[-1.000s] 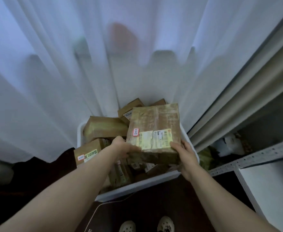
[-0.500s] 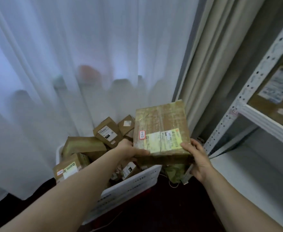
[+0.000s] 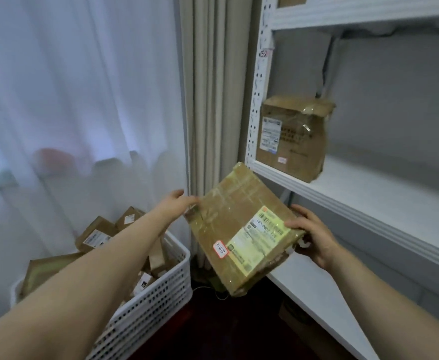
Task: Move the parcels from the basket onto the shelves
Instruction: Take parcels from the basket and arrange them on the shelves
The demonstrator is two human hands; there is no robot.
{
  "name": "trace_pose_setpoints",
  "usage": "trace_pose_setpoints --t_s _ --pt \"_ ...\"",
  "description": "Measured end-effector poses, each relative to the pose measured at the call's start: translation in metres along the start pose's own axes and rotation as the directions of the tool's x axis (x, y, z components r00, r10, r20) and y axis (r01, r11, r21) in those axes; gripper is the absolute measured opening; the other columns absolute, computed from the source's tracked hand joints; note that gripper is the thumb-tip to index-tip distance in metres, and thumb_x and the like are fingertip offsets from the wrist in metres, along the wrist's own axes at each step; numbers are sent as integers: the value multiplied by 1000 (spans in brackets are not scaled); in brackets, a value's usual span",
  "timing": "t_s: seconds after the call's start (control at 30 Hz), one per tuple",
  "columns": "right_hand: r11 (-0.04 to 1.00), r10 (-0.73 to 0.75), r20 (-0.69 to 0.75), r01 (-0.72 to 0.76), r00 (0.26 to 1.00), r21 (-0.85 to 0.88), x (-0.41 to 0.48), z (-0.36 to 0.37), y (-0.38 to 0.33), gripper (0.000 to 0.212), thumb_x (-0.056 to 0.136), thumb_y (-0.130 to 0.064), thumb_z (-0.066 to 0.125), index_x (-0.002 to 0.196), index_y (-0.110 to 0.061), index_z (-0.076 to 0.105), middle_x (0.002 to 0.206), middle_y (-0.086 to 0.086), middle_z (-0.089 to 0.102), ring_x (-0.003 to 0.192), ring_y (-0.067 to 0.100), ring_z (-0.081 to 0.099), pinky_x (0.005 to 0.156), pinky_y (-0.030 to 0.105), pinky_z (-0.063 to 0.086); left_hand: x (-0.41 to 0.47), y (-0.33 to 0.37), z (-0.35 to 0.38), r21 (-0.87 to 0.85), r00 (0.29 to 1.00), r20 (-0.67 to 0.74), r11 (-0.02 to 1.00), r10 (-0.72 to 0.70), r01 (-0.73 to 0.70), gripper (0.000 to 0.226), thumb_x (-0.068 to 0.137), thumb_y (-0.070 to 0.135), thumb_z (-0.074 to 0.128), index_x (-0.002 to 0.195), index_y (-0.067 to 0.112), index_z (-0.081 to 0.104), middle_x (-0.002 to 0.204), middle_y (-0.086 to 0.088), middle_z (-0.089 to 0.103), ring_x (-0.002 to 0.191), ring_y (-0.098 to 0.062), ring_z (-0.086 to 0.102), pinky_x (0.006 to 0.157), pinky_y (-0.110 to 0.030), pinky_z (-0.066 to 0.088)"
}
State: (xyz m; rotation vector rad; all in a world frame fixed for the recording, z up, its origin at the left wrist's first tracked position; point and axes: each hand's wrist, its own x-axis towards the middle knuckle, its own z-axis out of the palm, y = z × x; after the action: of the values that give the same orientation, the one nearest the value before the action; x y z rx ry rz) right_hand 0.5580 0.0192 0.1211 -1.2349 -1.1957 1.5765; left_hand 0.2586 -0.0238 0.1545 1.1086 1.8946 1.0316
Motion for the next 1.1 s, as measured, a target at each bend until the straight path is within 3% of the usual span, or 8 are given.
trace_pose_setpoints --t_s 0.1,0.2,0.33,0.57,0.73,0.9,0.97,1.1 --pt "1000 -2 -8 2 1000 -18 -23 -20 -8 78 41 -27 78 116 -38 58 111 6 63 98 26 57 78 39 50 -9 14 19 65 981 194 998 -23 11 73 83 47 66 144 17 40 135 -8 52 120 -27 51 99 -39 41" --pt "1000 -17 -67 16 998 -12 -42 -34 -11 77 39 -32 78 114 -27 59 93 5 66 84 20 58 66 31 45 -16 25 37 76 942 330 997 -55 31 56 79 49 69 123 16 60 101 -5 68 86 -19 67 69 -29 54" --pt "992 -46 -236 73 971 106 -58 -46 -19 22 69 -24 76 82 -13 62 60 0 63 55 14 56 61 28 41 -24 37 57 86 925 374 996 -61 30 40 83 46 67 111 18 64 93 -6 67 76 -17 64 46 -23 50" --pt "981 -23 -404 99 914 168 -68 -46 -36 16 85 -27 68 83 -13 62 69 3 62 63 16 57 60 27 45 -15 52 72 2 914 406 1000 2 -3 42 82 40 70 114 13 65 91 -6 69 76 -19 67 54 -26 53" --pt "993 -30 -474 79 880 84 -66 -44 -43 28 90 -42 61 95 -14 62 76 4 64 71 23 58 70 34 49 -3 54 76 -16 906 418 998 67 -67 43 80 39 73 112 10 68 95 -9 71 85 -23 68 84 -37 55" --pt "992 -106 -624 127 774 -10 -60 -44 -40 43 87 -48 63 108 -10 56 96 9 69 89 28 66 90 47 54 -1 53 87 -80 894 433 993 114 -88 43 80 34 74 112 6 66 92 -9 70 81 -22 67 76 -33 55" --pt "989 -115 -642 150 758 1 -62 -43 -41 36 87 -45 64 100 -12 55 96 8 68 89 27 66 87 44 55 -1 54 90 -98 894 429 991 128 -95 41 81 32 74 111 5 66 88 -8 69 77 -21 66 69 -30 54" --pt "979 -119 -614 195 780 59 -66 -44 -43 23 86 -21 69 102 -10 56 92 9 68 78 22 65 77 38 53 3 54 93 -115 887 433 986 159 -121 37 83 31 72 109 6 67 87 -7 69 80 -22 66 81 -36 55"
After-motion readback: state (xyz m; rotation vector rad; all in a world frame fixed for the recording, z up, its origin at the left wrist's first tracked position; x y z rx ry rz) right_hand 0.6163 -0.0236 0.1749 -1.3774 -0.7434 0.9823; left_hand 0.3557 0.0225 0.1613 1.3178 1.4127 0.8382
